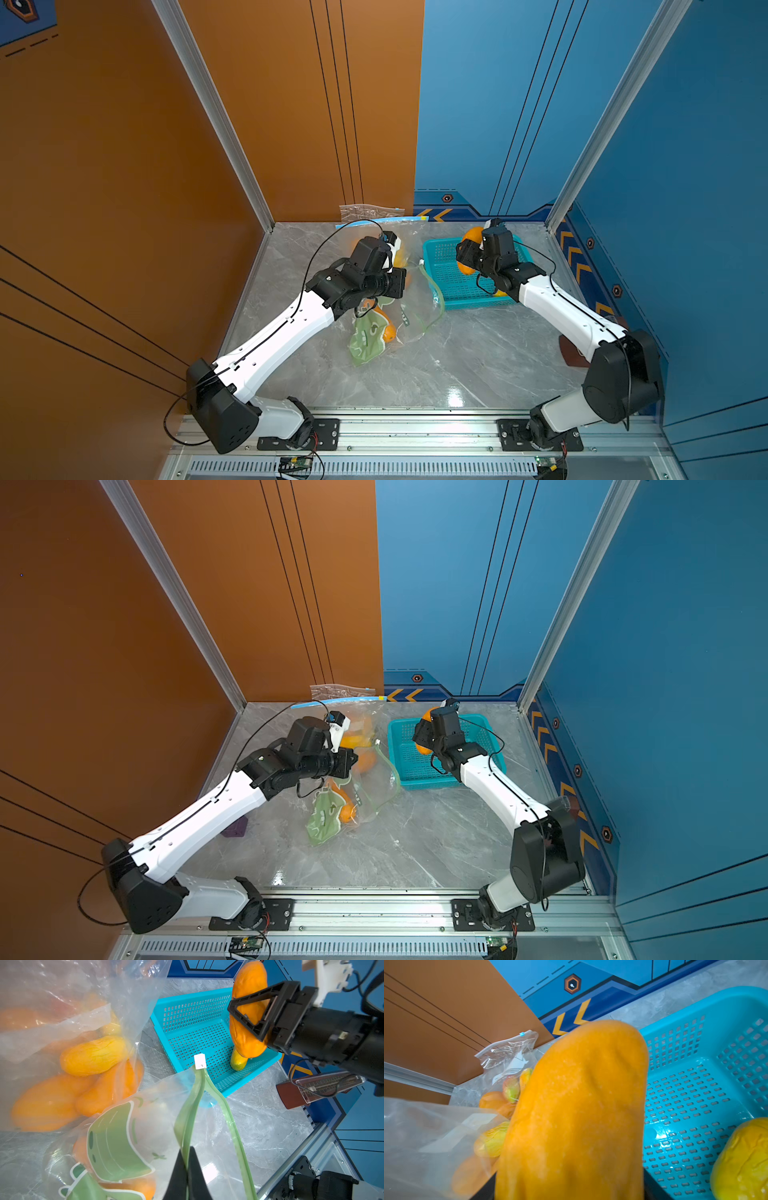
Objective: Place the mango in a zip-top bag and seal the zipper
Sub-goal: Place the mango in the zipper food storage bag.
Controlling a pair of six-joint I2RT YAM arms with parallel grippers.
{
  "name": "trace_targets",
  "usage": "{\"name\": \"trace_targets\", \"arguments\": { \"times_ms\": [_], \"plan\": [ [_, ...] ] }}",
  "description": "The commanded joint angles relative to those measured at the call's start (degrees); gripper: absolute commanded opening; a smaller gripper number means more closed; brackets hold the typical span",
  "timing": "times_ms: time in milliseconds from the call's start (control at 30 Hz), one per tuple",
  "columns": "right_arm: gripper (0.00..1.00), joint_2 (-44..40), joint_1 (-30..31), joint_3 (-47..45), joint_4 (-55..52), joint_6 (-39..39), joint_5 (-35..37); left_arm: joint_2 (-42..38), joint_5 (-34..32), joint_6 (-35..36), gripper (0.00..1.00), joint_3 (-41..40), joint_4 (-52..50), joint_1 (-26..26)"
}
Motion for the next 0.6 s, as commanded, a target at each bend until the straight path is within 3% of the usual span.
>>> {"name": "trace_targets", "arguments": {
  "times_ms": [0, 200, 567],
  "plan": [
    [0.35, -5.1, 2.5, -4.0, 8.8, -4.4, 2.6, -0.2, 0.3, -1.0, 0.00, -0.7, 2.0, 0.5],
    [0.36, -12.5, 8.8, -9.4, 16.8, -10.8, 4.0, 0.3, 0.1, -2.2, 0.00, -0.4, 3.1, 0.5],
    [0.34, -16.1, 17.2, -14.0, 26.5, -18.2, -0.2, -0.2, 0.2, -4.6, 0.00, -0.9, 6.4, 0.5]
  ]
}}
